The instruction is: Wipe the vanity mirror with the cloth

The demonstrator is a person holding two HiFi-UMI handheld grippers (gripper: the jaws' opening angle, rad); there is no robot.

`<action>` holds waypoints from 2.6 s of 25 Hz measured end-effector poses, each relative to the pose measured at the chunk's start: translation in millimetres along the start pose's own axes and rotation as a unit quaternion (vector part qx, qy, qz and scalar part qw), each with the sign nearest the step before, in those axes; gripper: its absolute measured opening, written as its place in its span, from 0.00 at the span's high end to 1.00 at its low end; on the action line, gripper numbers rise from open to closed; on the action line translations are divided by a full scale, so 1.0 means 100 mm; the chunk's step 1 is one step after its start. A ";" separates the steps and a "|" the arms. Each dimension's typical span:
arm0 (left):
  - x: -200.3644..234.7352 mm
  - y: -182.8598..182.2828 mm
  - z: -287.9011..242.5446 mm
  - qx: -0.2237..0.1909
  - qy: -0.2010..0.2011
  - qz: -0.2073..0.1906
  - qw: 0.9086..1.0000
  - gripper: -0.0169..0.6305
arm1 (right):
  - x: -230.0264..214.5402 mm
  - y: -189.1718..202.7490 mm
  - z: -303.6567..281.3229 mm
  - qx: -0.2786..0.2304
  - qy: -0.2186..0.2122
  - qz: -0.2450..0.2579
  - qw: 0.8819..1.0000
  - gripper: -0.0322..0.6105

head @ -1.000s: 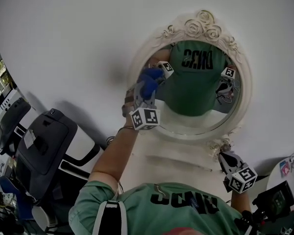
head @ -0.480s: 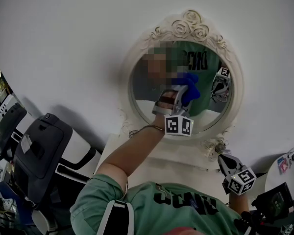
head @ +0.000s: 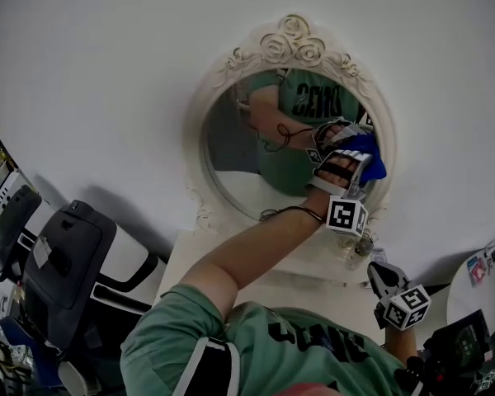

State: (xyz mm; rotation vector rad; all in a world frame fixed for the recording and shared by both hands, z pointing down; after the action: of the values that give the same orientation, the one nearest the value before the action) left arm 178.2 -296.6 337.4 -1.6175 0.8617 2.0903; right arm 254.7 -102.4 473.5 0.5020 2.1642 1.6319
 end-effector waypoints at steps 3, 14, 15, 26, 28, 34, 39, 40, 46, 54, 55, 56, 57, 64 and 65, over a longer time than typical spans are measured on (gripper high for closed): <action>0.02 -0.01 0.05 -0.010 0.006 -0.005 1.000 0.83 | 0.00 -0.02 -0.01 0.000 -0.003 0.002 1.000 0.93; 0.64 1.42 1.58 0.109 -0.106 0.097 0.984 0.83 | 0.15 -0.13 -0.19 0.007 -0.024 0.022 0.999 0.93; 0.67 1.59 1.74 0.134 -0.119 0.107 0.978 0.83 | 0.16 -0.15 -0.18 0.008 -0.026 0.025 0.999 0.93; 0.69 2.60 2.42 0.241 -0.133 0.096 0.957 0.83 | 0.40 -0.29 -0.50 0.026 -0.052 0.056 0.997 0.93; 0.69 2.60 2.36 0.237 -0.126 0.106 0.957 0.83 | 0.40 -0.30 -0.49 0.027 -0.048 0.057 0.997 0.93; 0.55 2.32 2.04 0.185 -0.100 0.105 0.972 0.83 | 0.36 -0.28 -0.40 0.025 -0.036 0.050 0.998 0.93; 0.43 1.73 1.55 0.122 -0.076 0.082 0.986 0.83 | 0.27 -0.20 -0.28 0.023 -0.023 0.041 0.999 0.93; 0.39 1.58 1.43 0.108 -0.068 0.077 0.989 0.83 | 0.25 -0.19 -0.25 0.022 -0.021 0.039 0.999 0.93; 0.06 0.63 0.61 0.044 -0.011 0.032 0.998 0.83 | 0.12 -0.09 -0.13 0.013 -0.011 0.025 1.000 0.93; -0.39 0.00 0.04 0.016 0.049 -0.019 0.998 0.83 | -0.02 0.04 0.03 0.008 0.009 0.007 1.000 0.93; -0.40 -0.01 0.04 0.015 0.048 -0.018 0.999 0.83 | -0.03 0.04 0.03 0.008 0.010 0.006 1.000 0.93; -0.40 0.00 0.05 0.012 0.049 -0.018 0.999 0.83 | -0.04 0.04 0.03 0.008 0.010 0.006 1.000 0.93; -0.38 0.01 0.07 0.008 0.050 -0.017 0.999 0.83 | -0.04 0.04 0.03 0.008 0.010 0.007 1.000 0.93; 0.06 0.83 0.93 0.069 -0.009 0.046 0.997 0.83 | 0.07 -0.06 -0.07 0.007 -0.003 0.018 1.000 0.93; 0.13 1.07 1.12 0.095 -0.022 0.056 0.994 0.83 | 0.09 -0.07 -0.10 0.009 -0.006 0.021 1.000 0.93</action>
State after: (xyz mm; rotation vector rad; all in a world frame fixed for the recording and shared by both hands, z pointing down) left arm 26.1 -304.0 369.0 -1.4507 1.1234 2.0377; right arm 241.2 -108.2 468.9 0.5648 2.1752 1.6273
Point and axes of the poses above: the fingertips, and each gripper's own axes: z backward along the fingers, x to its left, y out of its underside, the point moved 8 cm from there along z, backward along the fingers, and after that the axes turned 1 degree about -x, right-handed, at the moved point
